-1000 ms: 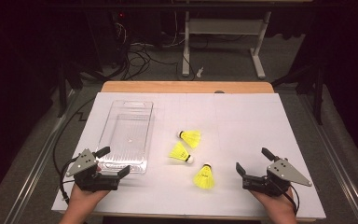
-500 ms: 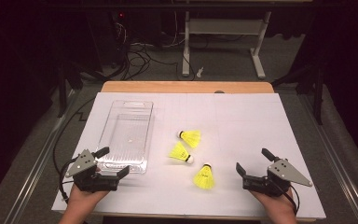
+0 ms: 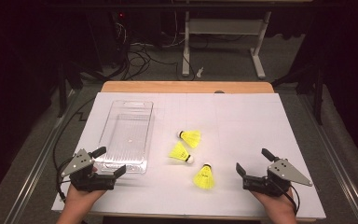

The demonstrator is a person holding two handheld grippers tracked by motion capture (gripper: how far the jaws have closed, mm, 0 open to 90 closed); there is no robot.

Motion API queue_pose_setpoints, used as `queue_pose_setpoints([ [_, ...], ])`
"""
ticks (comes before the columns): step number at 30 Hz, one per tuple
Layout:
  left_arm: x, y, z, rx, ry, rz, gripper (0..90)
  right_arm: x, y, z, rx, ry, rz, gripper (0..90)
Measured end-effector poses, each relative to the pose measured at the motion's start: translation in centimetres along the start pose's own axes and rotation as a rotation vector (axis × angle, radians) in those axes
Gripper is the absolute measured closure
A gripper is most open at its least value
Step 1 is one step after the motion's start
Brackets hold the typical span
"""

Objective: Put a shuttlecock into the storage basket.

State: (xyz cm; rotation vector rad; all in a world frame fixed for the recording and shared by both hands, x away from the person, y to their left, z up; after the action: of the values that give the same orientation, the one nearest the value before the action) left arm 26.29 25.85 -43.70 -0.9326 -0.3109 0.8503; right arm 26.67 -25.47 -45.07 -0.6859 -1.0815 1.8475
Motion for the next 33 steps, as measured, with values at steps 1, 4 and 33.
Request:
queue_pose_setpoints([
  [1, 0.1, 0.0, 0.1, -0.001, -0.002, 0.003, 0.3, 0.0, 0.0, 0.0, 0.001, -0.001, 0.000, 0.2],
  [4, 0.5, 0.1, 0.3, -0.005, -0.007, 0.014, 0.3, 0.0, 0.0, 0.0, 0.001, -0.001, 0.002, 0.3],
  [33, 5.3, 2.0, 3.2, -0.042, -0.097, 0.144, 0.3, -0.3, 0.2, -0.3, 0.012, 0.005, -0.013, 0.3],
])
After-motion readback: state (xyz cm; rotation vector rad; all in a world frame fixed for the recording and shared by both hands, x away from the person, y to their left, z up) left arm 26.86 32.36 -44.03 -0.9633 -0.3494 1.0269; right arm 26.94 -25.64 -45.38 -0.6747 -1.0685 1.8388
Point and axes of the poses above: each handheld gripper's, and its own axes: z roughly backward along the jaws, y roughly out of its underside, x roughly to its left, the point moved 1 cm from there along -z, roughly forward along the jaws, and after that the axes turned 13 degrees about x, right-handed, at the moved point
